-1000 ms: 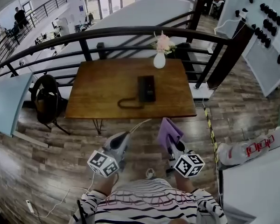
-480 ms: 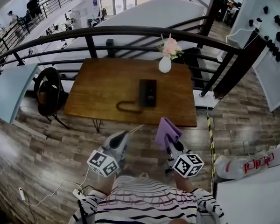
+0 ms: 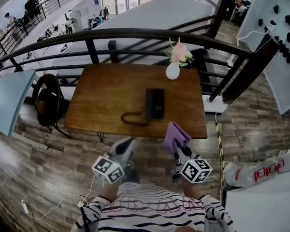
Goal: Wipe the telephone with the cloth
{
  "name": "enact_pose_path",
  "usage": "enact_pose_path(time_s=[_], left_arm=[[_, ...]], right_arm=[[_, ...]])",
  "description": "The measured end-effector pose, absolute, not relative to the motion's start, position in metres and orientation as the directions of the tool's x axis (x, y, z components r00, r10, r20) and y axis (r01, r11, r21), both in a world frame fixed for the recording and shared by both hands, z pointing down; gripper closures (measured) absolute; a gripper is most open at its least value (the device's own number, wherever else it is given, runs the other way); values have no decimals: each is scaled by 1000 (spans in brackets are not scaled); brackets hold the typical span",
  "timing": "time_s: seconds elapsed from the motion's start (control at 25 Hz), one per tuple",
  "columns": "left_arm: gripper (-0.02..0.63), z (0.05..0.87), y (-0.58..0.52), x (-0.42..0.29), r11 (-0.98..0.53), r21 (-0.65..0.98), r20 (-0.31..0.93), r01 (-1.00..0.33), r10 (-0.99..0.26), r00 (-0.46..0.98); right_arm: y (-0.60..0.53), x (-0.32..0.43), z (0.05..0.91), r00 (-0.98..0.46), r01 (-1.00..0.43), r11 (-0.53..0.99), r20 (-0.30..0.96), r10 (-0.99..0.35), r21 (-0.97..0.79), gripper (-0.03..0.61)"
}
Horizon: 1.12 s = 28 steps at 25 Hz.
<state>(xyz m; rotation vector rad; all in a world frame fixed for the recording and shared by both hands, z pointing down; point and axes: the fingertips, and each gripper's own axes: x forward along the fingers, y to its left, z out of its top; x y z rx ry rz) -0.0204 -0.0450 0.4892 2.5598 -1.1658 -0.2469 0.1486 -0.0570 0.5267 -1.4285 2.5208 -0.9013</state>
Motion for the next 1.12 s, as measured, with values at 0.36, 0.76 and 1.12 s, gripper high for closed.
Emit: enact_pose_path(time_s=[0.36, 0.76, 1.12], left_arm=[[613, 470, -142, -68, -702, 332, -36, -630, -677, 735], [614, 474, -207, -118, -746, 342, -27, -571, -615, 788], [613, 485, -250, -123, -741, 366, -15, -564, -610, 792]], right_arm=[[-144, 93, 515, -480, -783, 320, 191, -856, -534, 541], [-200, 46, 527, -405, -806, 237, 214, -889, -542, 541], [-250, 34, 546, -408, -813, 225, 250, -878, -537, 541]])
